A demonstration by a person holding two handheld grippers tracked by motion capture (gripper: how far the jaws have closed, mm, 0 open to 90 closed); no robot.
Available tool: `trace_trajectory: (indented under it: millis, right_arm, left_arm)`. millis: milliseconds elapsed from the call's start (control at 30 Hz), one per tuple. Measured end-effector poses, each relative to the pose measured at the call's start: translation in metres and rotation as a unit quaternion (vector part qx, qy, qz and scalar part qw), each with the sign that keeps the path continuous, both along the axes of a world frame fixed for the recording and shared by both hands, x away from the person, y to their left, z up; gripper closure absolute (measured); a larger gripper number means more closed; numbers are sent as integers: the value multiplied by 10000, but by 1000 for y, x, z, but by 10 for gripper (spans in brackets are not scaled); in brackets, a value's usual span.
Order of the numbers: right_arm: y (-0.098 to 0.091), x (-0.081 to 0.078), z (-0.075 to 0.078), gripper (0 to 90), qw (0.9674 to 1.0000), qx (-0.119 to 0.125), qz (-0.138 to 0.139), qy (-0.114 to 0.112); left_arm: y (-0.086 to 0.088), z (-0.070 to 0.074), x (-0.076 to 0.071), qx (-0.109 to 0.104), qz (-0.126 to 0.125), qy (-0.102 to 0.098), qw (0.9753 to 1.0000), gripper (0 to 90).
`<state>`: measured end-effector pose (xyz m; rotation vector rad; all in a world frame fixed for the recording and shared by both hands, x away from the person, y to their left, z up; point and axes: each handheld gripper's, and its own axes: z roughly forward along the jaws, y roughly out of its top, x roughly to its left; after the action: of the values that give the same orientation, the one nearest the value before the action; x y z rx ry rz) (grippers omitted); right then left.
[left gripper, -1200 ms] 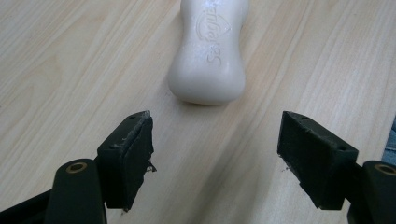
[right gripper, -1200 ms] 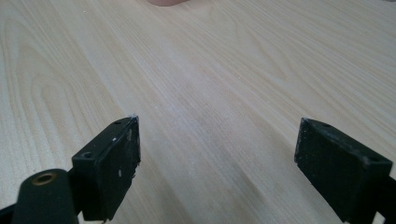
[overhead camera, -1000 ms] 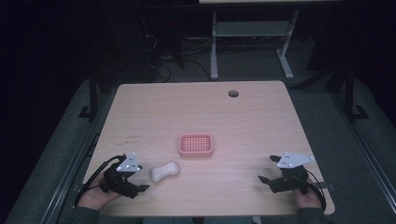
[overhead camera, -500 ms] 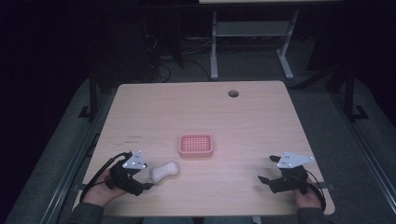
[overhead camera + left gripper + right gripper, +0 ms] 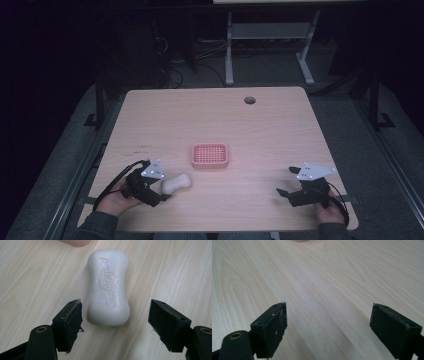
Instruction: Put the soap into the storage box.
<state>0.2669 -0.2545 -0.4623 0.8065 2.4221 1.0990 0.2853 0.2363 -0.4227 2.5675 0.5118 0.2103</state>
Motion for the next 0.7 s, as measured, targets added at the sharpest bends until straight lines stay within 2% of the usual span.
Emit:
trace_trajectory:
  millis: [700]
  right_arm:
    - [0, -1, 0, 136, 10000, -7, 9, 1]
  left_arm:
    - [-18, -8, 14, 113, -63, 173, 9998, 300]
